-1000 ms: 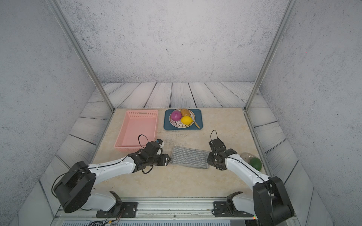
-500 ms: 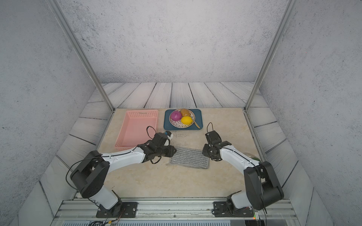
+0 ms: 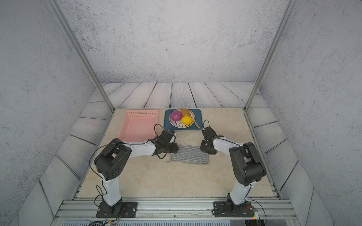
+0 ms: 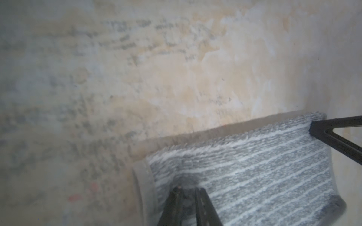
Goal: Fold the square dishcloth
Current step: Smooth out the cleaning item at the center of the board.
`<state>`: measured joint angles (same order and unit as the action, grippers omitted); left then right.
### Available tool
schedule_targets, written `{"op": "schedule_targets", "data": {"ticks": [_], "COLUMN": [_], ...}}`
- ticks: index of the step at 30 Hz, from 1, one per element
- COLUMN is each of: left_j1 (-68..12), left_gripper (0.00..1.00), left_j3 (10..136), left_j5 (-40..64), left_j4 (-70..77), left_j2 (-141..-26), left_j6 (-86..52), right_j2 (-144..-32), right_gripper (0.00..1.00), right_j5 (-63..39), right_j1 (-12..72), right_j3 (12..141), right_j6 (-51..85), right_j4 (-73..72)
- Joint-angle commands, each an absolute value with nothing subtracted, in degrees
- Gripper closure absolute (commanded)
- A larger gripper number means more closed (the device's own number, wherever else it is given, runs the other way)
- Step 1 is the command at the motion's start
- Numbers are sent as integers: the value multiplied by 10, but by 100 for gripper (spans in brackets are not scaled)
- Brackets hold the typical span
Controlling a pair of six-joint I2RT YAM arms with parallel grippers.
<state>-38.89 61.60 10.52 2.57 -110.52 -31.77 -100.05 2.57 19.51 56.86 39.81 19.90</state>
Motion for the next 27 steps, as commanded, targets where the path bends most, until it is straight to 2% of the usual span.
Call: {"op": "schedule_targets", "data": {"ticks": [1,6,13,27], "left_j1": [-379,-376,-379,-423], "left_gripper": [78,77,72,73], "left_j3": [625,635,611,539], "left_j5": [89,90,100,161], "left_j4": [20,8,3,5], "left_j2": [-1114,-1103,-1026,-984], "left_j6": [-323,-318,-313,-325], "right_j2": [-1037,-1067,-983,-866], "right_gripper": [76,77,76,83], "right_j5": [45,24,46,-96], "right_j1": [179,165,164,181], "right_j3": [610,677,676,515], "right_j6": [370,340,308,358], "right_j4": [205,251,312,273]}}
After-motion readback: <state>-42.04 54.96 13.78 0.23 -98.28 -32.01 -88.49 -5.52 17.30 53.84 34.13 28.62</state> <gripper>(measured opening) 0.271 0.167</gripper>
